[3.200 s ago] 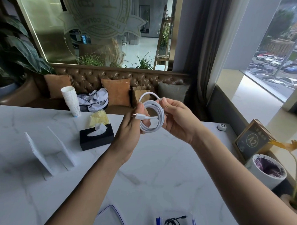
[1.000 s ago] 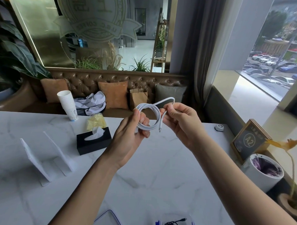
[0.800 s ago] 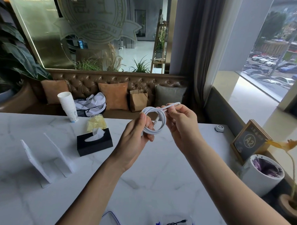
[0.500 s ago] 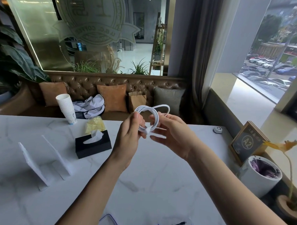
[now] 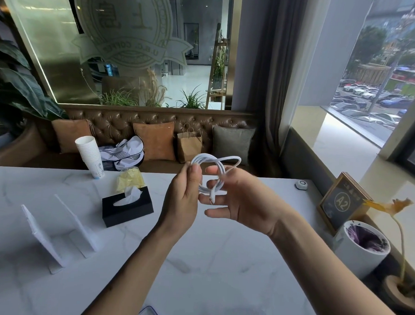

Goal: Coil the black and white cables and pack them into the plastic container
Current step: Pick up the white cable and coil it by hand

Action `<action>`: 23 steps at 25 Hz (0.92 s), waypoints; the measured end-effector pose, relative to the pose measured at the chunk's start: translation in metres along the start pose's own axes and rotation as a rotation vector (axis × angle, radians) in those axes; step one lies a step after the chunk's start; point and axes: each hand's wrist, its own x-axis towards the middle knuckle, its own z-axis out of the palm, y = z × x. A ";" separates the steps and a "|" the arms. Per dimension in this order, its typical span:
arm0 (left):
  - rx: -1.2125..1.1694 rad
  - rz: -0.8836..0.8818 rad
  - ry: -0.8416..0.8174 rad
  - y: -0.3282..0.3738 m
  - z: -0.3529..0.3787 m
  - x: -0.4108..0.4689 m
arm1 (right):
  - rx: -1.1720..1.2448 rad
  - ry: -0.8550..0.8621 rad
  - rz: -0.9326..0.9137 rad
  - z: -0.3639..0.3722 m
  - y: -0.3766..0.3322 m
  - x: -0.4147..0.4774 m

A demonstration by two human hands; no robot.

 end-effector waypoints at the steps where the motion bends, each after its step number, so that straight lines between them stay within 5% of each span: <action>1: 0.004 -0.009 -0.011 0.000 0.002 -0.001 | -0.034 -0.001 -0.027 0.001 0.002 0.001; 9: 0.034 -0.047 0.046 -0.008 0.000 0.006 | -0.220 0.041 -0.049 -0.009 -0.002 -0.003; 14: -0.203 -0.184 0.253 -0.023 -0.018 0.031 | -0.393 0.056 0.022 -0.025 -0.001 -0.015; 23: -0.325 -0.232 0.042 -0.034 -0.001 0.005 | -0.511 0.038 0.107 -0.037 0.024 -0.019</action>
